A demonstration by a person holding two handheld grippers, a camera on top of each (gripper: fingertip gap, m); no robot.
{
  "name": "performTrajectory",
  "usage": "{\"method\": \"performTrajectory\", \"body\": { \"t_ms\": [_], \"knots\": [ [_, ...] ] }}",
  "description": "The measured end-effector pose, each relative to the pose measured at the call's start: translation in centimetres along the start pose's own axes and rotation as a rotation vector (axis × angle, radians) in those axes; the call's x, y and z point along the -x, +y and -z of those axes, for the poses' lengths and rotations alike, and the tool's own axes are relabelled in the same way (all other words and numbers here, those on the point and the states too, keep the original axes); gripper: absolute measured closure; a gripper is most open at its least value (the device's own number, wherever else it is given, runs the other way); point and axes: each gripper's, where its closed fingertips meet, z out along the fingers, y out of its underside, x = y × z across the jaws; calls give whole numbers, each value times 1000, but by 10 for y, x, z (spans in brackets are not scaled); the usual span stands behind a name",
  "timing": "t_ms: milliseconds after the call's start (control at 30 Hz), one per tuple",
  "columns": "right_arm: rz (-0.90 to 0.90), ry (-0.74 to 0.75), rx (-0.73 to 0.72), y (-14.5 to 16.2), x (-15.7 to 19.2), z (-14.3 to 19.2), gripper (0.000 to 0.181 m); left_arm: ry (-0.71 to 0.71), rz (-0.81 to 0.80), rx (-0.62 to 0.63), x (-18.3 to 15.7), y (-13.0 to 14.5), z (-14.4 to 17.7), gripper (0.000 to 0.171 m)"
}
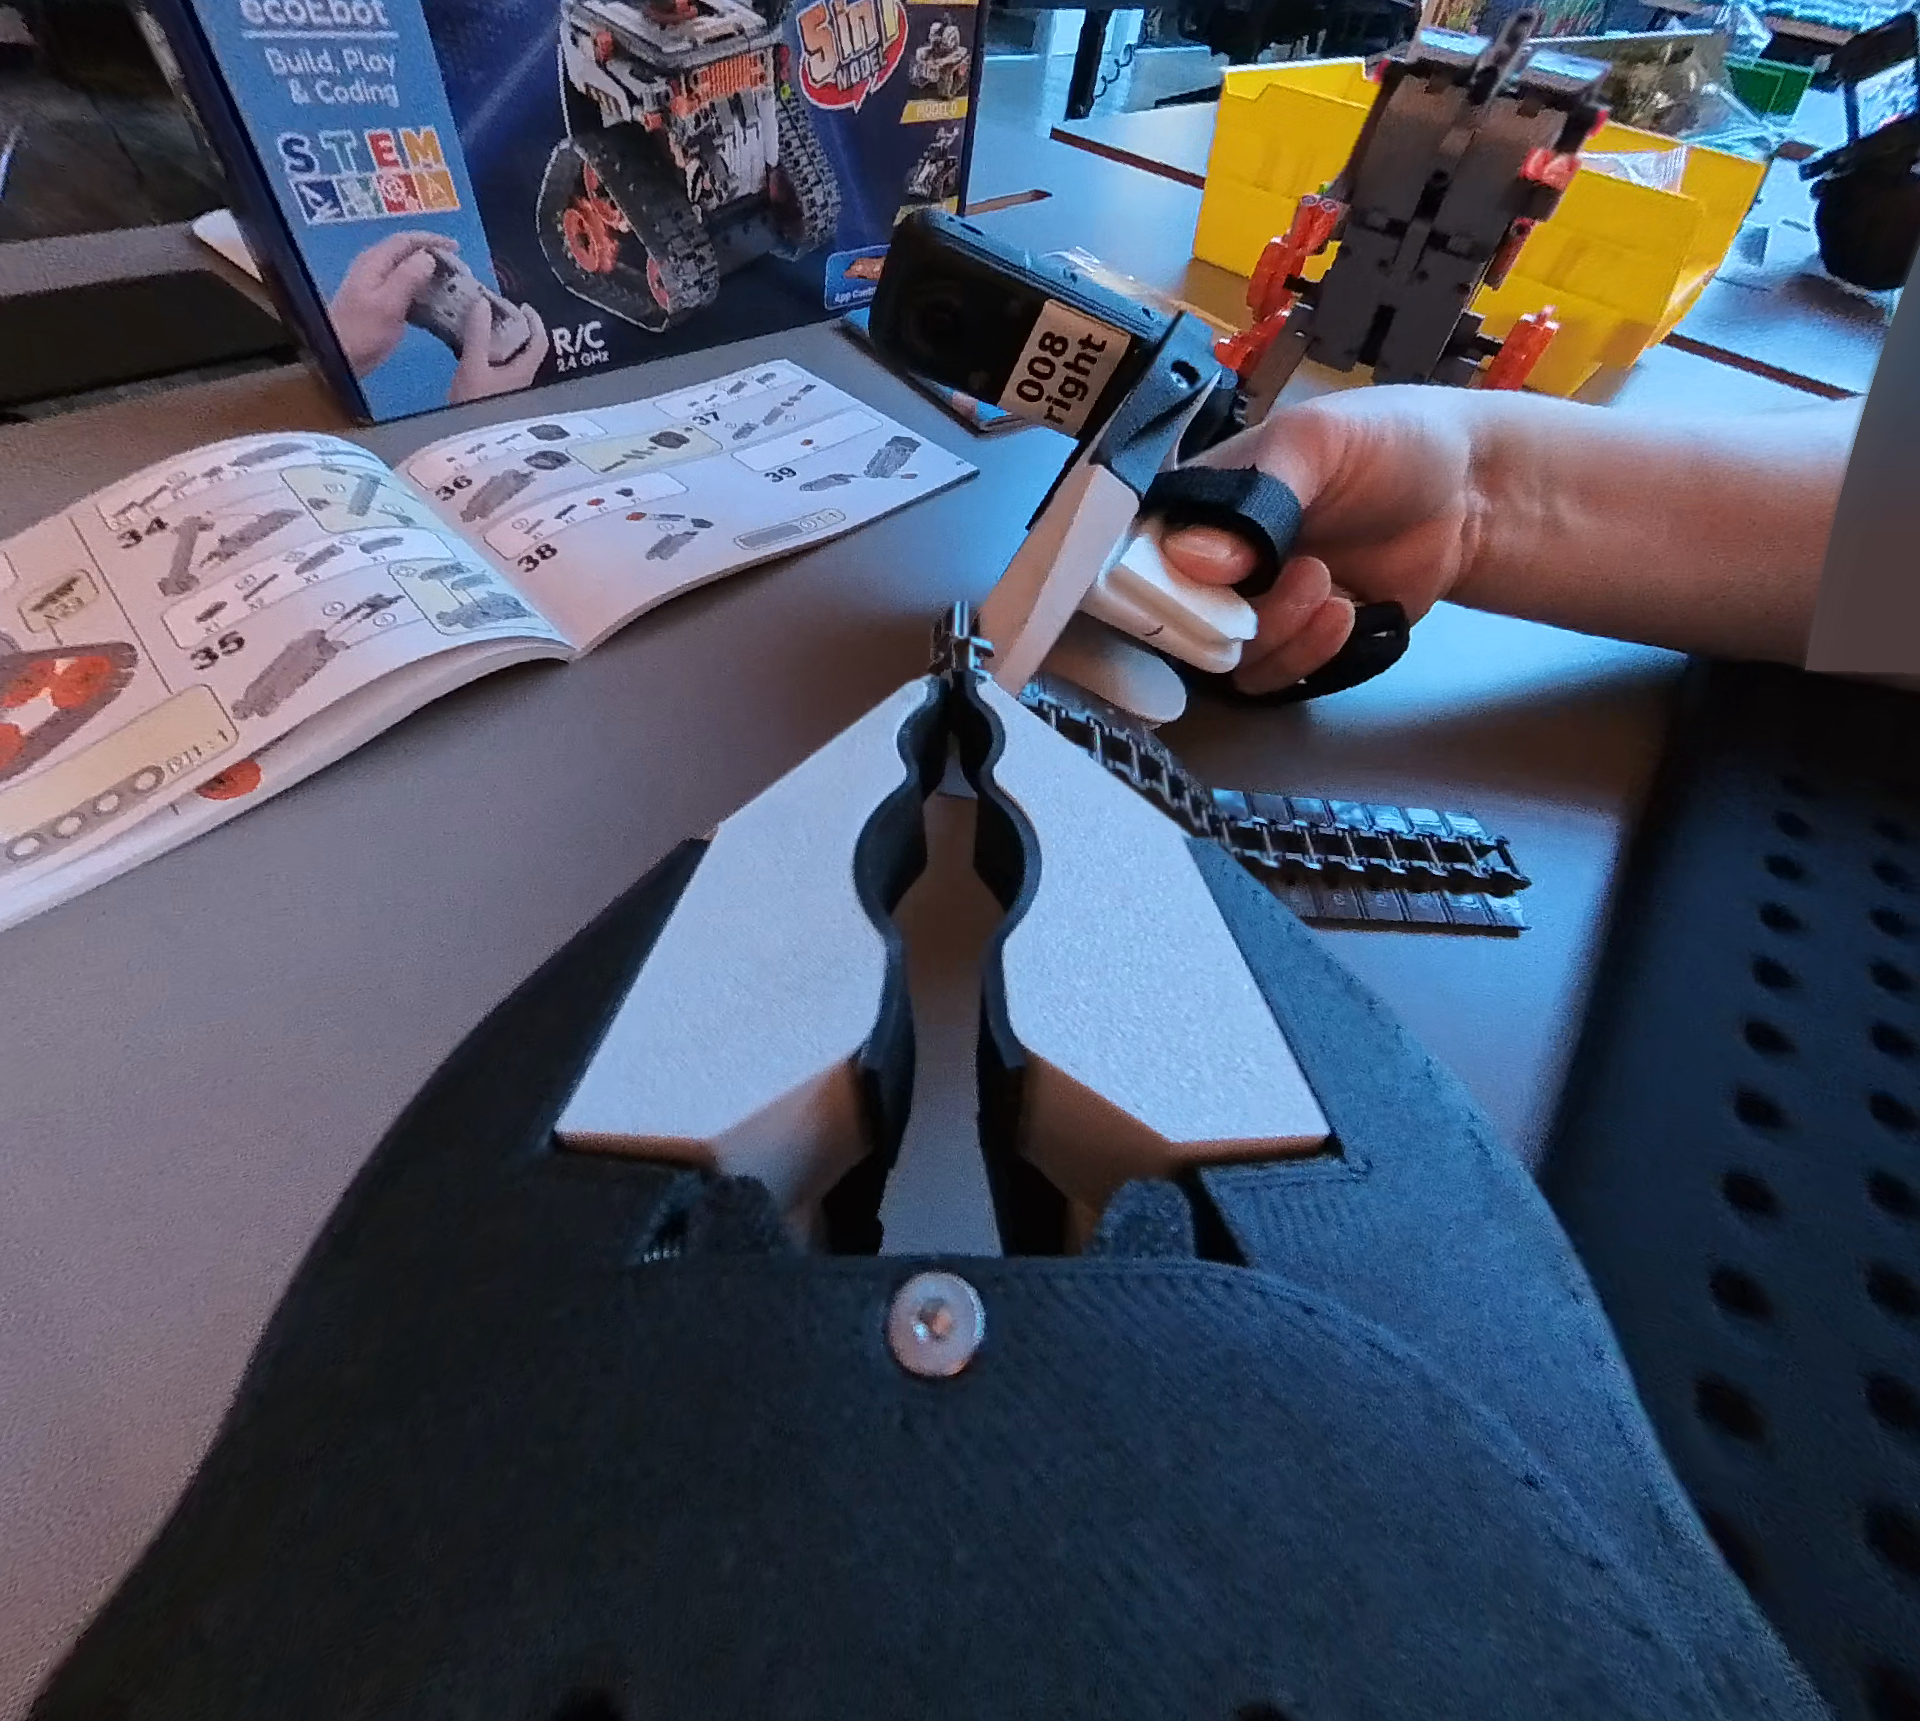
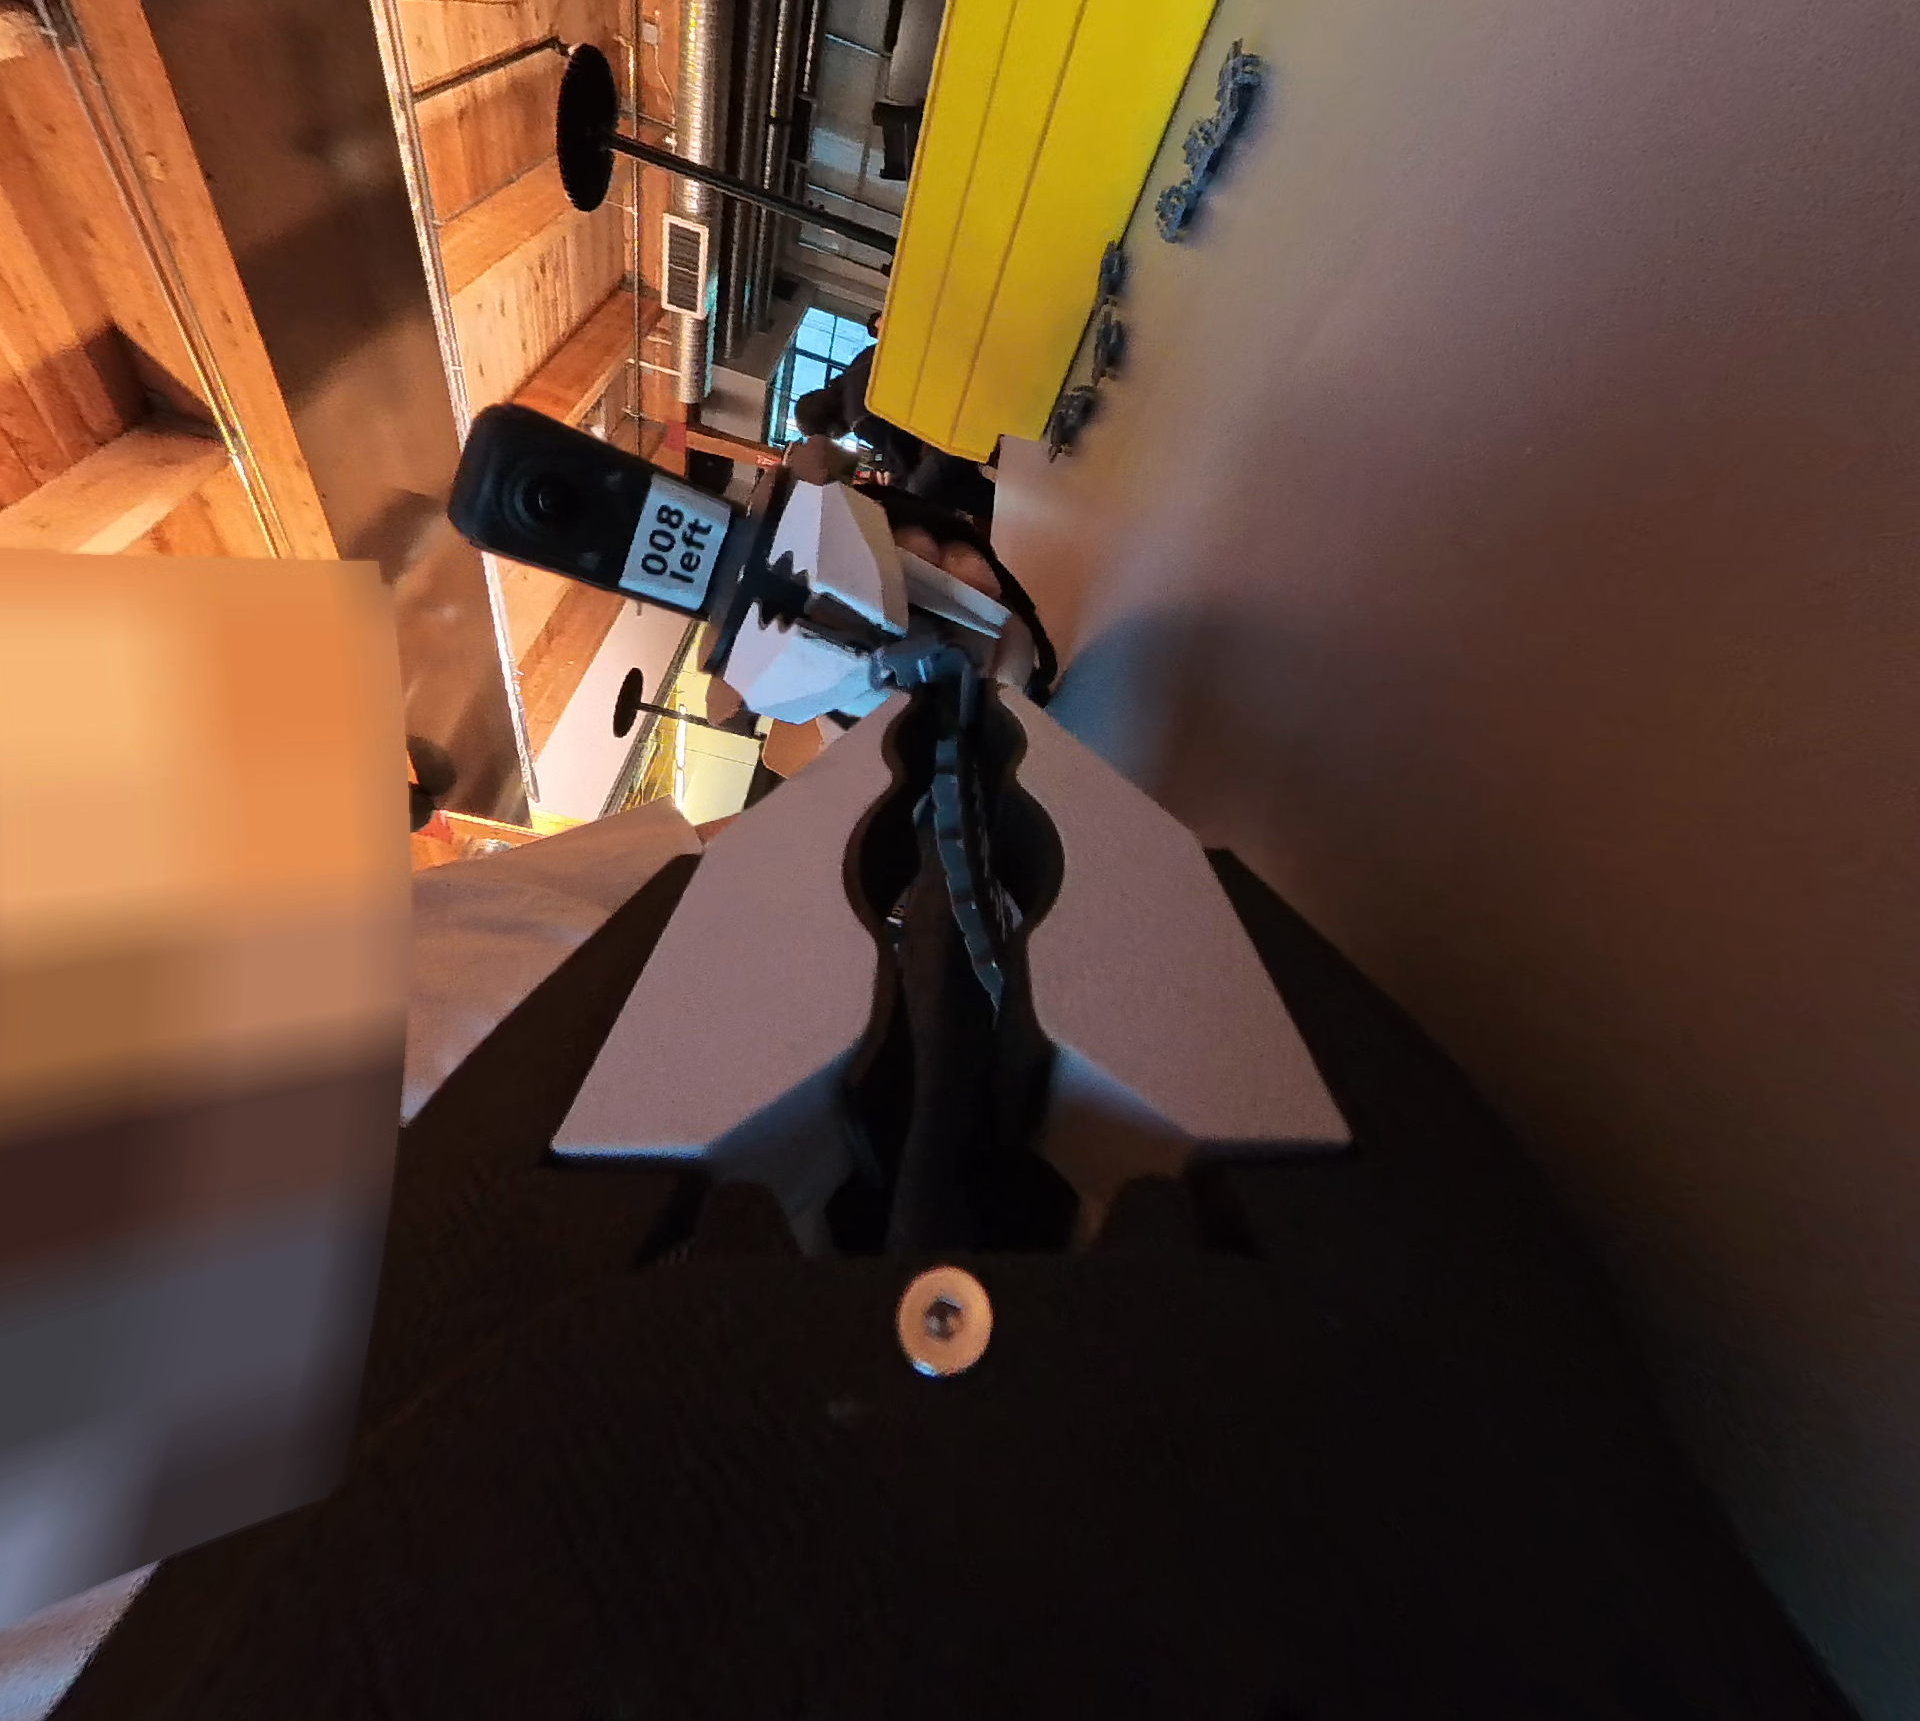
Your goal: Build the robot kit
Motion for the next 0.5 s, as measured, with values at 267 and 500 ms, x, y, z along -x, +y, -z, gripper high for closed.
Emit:
{"method": "performTrajectory", "body": {
  "t_ms": [267, 500],
  "knots": [
    [-15, -24, 18, 3, 2, -2, 176, 23, 126, -5, 7, -1, 3, 171],
    [-38, -11, 1, 1, -2, 0, 176, 100, 175, -8, -1, -1, 4, 171]
  ]
}}
